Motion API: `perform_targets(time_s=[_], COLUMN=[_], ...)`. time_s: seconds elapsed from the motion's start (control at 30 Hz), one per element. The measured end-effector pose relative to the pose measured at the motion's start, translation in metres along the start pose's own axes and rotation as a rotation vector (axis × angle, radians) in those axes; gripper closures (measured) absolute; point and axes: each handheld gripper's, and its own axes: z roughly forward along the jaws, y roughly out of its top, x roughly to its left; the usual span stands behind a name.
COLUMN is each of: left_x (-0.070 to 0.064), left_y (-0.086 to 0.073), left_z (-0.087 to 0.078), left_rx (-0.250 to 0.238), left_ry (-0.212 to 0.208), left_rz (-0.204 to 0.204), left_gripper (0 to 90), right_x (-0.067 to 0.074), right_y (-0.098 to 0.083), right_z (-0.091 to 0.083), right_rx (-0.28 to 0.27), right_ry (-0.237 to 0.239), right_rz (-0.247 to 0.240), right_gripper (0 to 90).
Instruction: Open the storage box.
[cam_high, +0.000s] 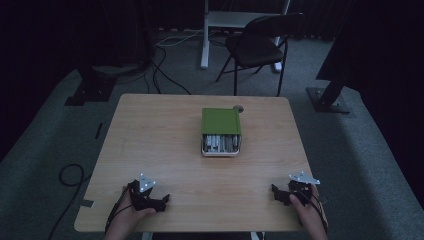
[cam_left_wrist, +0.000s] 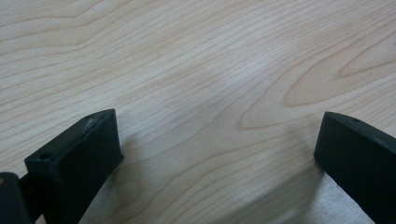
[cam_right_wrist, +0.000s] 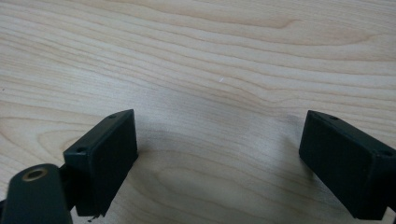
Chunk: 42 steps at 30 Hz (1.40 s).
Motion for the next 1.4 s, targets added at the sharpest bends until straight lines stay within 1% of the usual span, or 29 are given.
perform_targets(time_s=[0.17, 0.4, 0.53, 0.57, 0.73, 0.8, 0.93, 1.03, 1.07, 1.1, 1.13, 1.27, 1.4], left_x=[0.002, 0.004, 0.004, 0.003, 0.002, 0.0, -0.005, -0.008, -0.011, -0.012, -0.012, -0.018, -0.023], left_y=[0.0, 0.0, 0.0, 0.001, 0.003, 0.005, 0.008, 0.012, 0.014, 0.015, 0.015, 0.02, 0.026], left_z=[0.0, 0.0, 0.001, 0.001, 0.002, 0.004, 0.007, 0.01, 0.011, 0.012, 0.012, 0.014, 0.018], left_rx=[-0.002, -0.003, -0.005, -0.006, -0.013, -0.014, -0.019, -0.018, -0.015, -0.019, -0.019, -0.024, -0.031], left_ry=[-0.001, -0.016, -0.031, -0.037, -0.037, -0.04, -0.047, -0.059, -0.06, -0.056, -0.056, -0.047, -0.042], left_rz=[0.002, 0.019, 0.036, 0.05, 0.068, 0.082, 0.095, 0.114, 0.129, 0.138, 0.138, 0.18, 0.207], left_gripper=[1.0, 1.1, 1.1, 1.1, 1.1, 1.1, 1.1, 1.2, 1.2, 1.2, 1.2, 1.2, 1.2], right_x=[0.0, 0.0, 0.0, 0.0, 0.0, 0.0, 0.0, 0.0, 0.0, 0.0, 0.0, 0.0, 0.0], right_y=[0.0, 0.0, 0.0, 0.0, 0.0, 0.0, 0.0, 0.0, 0.0, 0.0, 0.0, 0.0, 0.0], right_z=[0.0, 0.0, 0.0, 0.0, 0.0, 0.0, 0.0, 0.0, 0.0, 0.0, 0.0, 0.0, 0.0], right_rx=[0.002, 0.002, 0.002, 0.002, 0.002, 0.001, 0.001, 0.001, 0.001, 0.001, 0.001, 0.001, 0.001], right_ry=[-0.001, -0.001, -0.001, -0.001, -0.001, -0.001, -0.001, -0.001, -0.001, -0.001, -0.001, 0.0, 0.0], right_rz=[-0.005, -0.005, -0.005, -0.005, -0.006, -0.005, -0.005, -0.005, -0.005, -0.005, -0.005, -0.004, -0.004], right_gripper=[10.9, 10.9, 10.9, 10.9, 10.9, 11.0, 10.9, 11.0, 11.0, 10.9, 10.9, 10.9, 10.9])
